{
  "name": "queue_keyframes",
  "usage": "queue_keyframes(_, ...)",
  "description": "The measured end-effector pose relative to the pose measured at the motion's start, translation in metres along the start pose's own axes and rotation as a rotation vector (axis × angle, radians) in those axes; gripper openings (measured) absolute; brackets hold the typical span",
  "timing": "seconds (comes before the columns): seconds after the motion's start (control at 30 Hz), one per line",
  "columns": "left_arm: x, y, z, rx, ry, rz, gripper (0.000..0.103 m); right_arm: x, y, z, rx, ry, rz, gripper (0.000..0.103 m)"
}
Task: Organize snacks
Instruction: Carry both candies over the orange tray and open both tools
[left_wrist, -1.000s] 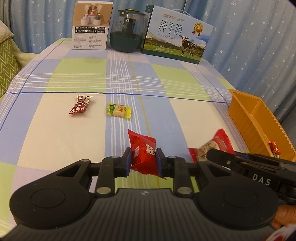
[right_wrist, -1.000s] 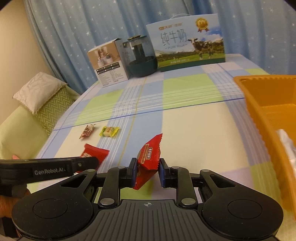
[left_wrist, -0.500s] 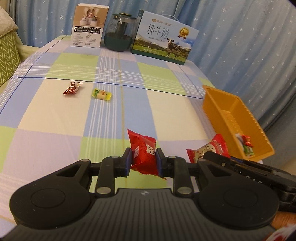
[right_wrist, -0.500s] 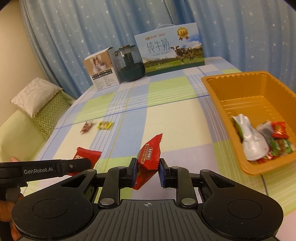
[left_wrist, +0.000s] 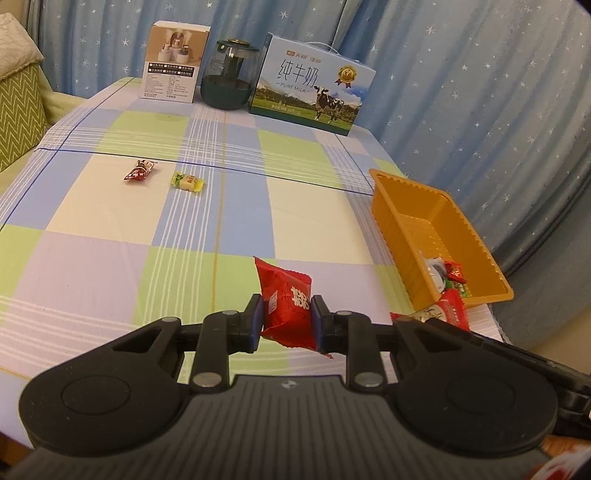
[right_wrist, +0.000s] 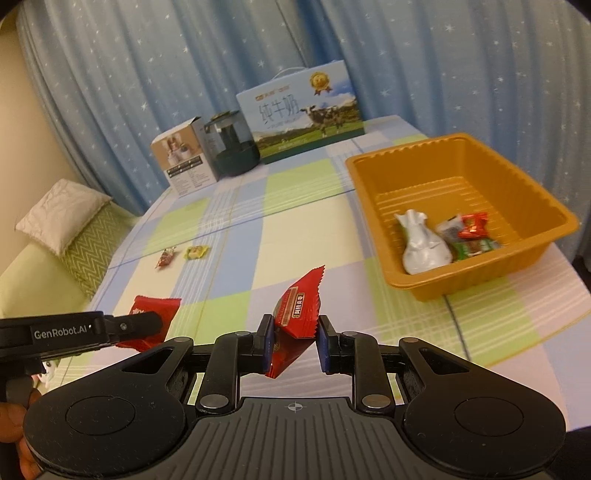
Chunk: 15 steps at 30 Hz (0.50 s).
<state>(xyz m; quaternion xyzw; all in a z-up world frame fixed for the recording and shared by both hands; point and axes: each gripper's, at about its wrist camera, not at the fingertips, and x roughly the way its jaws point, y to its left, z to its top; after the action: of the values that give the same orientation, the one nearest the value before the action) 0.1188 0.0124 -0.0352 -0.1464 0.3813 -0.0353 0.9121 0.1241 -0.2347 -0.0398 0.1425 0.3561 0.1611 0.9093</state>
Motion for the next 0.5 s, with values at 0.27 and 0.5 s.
queue_keyframes(0.27,-0.014,-0.015,-0.001,0.014,-0.015,0.000,0.024,-0.024,-0.004,0.000,0.009,-0.027,-0.002,0.024)
queue_keyframes(0.5,-0.018,-0.029,-0.002,0.038,-0.022,-0.015,0.024,-0.035,-0.009,0.002,0.019,-0.044,-0.010,0.024)
